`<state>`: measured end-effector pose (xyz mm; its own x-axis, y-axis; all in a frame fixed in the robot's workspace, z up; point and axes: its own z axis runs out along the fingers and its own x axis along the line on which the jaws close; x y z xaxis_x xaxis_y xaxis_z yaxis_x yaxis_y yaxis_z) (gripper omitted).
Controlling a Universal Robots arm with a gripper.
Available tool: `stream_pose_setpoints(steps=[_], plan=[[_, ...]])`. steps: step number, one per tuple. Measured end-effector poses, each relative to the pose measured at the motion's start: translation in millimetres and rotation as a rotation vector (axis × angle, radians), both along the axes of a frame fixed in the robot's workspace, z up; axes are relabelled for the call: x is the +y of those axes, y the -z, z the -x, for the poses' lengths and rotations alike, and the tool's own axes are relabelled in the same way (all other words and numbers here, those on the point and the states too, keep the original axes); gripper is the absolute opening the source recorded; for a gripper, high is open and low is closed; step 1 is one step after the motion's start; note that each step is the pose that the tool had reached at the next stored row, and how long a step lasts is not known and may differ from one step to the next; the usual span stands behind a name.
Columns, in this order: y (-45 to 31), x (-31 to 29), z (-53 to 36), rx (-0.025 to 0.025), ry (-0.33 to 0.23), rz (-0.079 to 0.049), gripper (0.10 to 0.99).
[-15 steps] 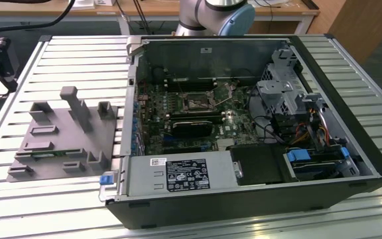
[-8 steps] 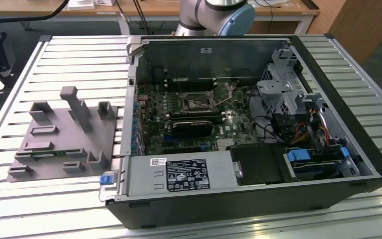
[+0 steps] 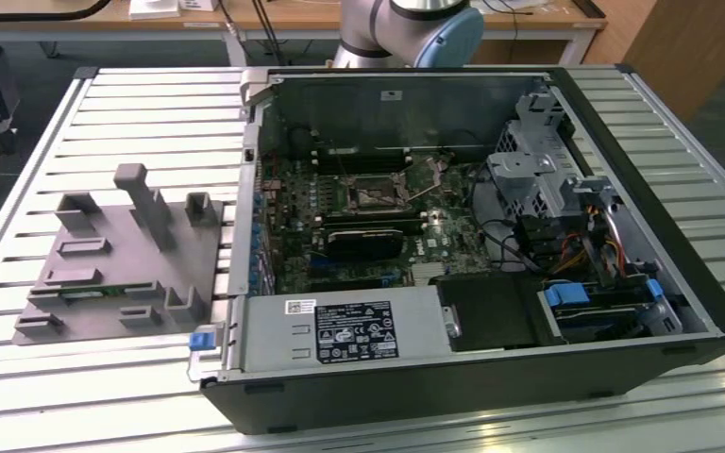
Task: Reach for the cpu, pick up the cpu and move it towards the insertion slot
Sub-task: 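Pick up the cpu and move it towards the insertion slot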
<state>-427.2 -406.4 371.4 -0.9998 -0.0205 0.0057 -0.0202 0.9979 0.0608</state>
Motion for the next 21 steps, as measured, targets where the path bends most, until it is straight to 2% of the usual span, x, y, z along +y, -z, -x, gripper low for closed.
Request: stream_pose_setpoints(steps=[4, 17, 21], plan=[[-8.1, 0.2, 0.0, 0.0001, 0.000, 0.001, 0.541], [-43.1, 0.9, 0.0, 0.0001, 0.000, 0.004, 0.541], [-44.7, 0.9, -2.6, 0.0001, 0.000, 0.004, 0.541]])
